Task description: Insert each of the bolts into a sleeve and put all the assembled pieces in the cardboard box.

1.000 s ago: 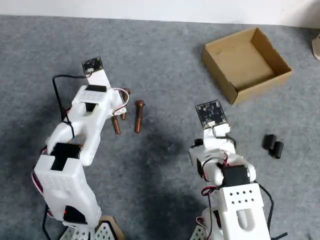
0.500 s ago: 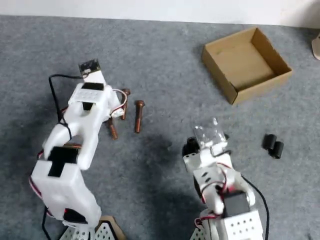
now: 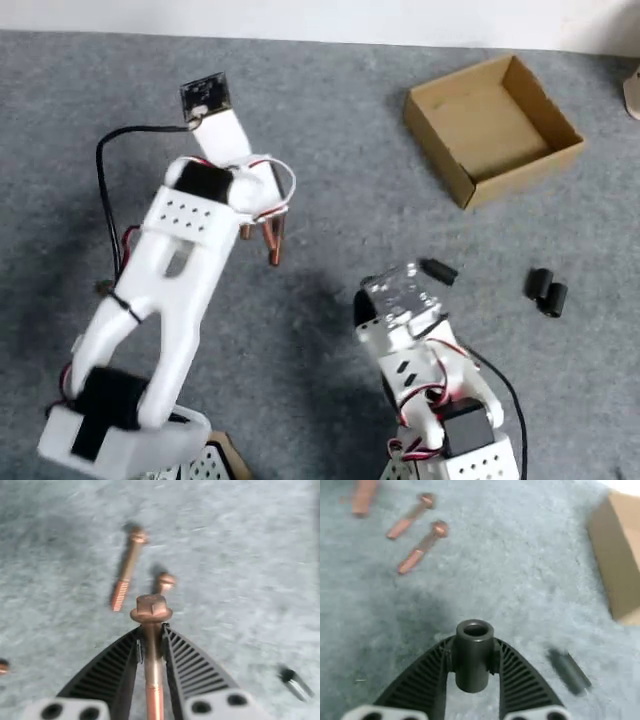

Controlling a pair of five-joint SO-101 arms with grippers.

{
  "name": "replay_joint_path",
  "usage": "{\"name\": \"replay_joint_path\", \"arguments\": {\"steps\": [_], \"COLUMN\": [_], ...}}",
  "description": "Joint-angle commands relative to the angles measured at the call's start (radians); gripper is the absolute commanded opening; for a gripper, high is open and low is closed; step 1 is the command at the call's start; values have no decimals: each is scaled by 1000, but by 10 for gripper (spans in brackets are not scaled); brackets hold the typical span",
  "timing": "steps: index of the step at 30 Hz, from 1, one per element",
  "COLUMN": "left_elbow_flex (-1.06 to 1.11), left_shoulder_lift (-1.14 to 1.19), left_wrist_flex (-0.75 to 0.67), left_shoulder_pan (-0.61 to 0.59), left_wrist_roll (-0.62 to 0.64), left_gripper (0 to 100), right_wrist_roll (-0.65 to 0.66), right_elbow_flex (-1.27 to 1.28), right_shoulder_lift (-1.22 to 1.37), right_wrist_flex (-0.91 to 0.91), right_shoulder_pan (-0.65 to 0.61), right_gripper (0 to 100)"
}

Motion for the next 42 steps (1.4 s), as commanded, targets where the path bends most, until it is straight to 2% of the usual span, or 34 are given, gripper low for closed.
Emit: {"name": "replay_joint_path", "arguments": {"steps": [1,6,15,20,27,35,42], "left_elbow_flex": [-22,45,452,572,613,613,616], "left_shoulder_lift": [-120,-193,-423,-522,-578,-579,-572], "left_wrist_flex": [5,-41,-476,-618,-647,-647,-647], "left_shoulder_pan": [64,113,130,133,176,278,282], "left_wrist_roll": [11,40,2,-2,157,181,181], "left_gripper": [5,5,5,5,5,5,5], "right_wrist_roll": [26,25,31,26,26,25,25], "right_elbow_flex": [13,21,104,142,148,165,171], "right_shoulder_lift": [-12,-12,-13,-13,-13,-13,-13], "right_wrist_flex": [-22,-110,-326,-395,-397,-397,-398], "right_shoulder_pan": [-97,-114,-82,-59,-59,-59,-59], "right_gripper": [5,5,5,5,5,5,5]}}
